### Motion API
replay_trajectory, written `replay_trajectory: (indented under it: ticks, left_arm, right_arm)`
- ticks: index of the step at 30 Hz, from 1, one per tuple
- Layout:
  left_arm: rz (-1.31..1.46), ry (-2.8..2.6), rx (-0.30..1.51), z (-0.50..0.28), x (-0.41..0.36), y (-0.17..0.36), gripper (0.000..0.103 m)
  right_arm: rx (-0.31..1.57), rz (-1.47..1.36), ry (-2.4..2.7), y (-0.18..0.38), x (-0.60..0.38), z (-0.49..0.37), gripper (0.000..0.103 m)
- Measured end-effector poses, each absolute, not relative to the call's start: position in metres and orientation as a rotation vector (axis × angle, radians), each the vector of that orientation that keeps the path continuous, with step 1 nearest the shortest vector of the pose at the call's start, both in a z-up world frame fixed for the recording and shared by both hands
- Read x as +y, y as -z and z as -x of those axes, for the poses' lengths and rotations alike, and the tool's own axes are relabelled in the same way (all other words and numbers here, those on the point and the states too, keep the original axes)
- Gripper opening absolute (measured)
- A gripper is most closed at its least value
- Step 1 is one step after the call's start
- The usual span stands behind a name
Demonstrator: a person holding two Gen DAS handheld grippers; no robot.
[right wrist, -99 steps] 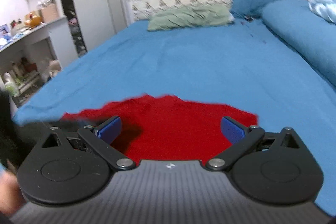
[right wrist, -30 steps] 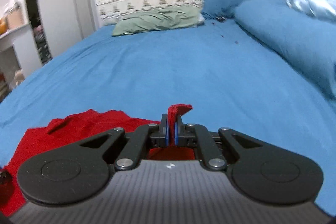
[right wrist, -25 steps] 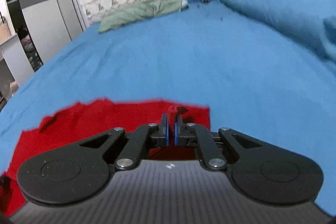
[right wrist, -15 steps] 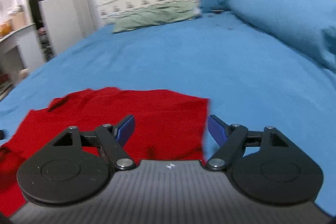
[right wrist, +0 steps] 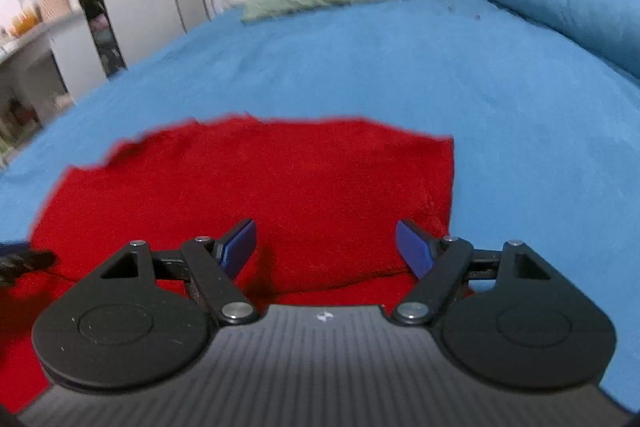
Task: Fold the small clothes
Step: 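Move both tools toward the hem of the narrowed sweater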
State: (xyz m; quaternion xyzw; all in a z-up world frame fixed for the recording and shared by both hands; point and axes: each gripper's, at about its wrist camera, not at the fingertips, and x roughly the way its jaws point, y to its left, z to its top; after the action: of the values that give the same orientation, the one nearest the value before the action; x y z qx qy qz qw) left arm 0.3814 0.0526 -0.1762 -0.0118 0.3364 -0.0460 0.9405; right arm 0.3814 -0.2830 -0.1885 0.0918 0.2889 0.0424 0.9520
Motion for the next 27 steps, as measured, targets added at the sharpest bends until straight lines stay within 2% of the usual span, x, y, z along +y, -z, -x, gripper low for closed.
replay_trajectory:
  ticks: [2,6,9,13,16,19,27]
  left_arm:
    - [0.028,0.104,0.682,-0.370,0.053,0.155,0.090]
    - [0.012,0.096,0.642,-0.331,0.054,0.100,0.091]
    - [0.025,0.126,0.628,-0.286,0.059,0.058,0.103]
    - [0.053,0.168,0.663,-0.236,0.065,0.028,0.103]
    - [0.055,0.193,0.705,-0.202,0.068,0.025,0.103]
    - [0.051,0.186,0.761,-0.169,0.072,0.037,0.103]
    - [0.177,0.112,0.866,-0.105,0.100,0.099,0.102]
  right_arm:
    - [0.531,-0.202,-0.123,0.163,-0.286,-0.368,0.094]
    - [0.463,-0.159,-0.140,0.104,-0.292,-0.314,0.103]
    - [0.408,-0.147,-0.142,0.064,-0.300,-0.264,0.103]
    - [0.370,-0.162,-0.138,0.021,-0.315,-0.194,0.103]
    - [0.399,-0.182,-0.124,0.005,-0.325,-0.147,0.103]
    - [0.507,-0.207,-0.112,0.007,-0.332,-0.107,0.103]
    - [0.730,-0.179,-0.051,0.075,-0.317,-0.030,0.103]
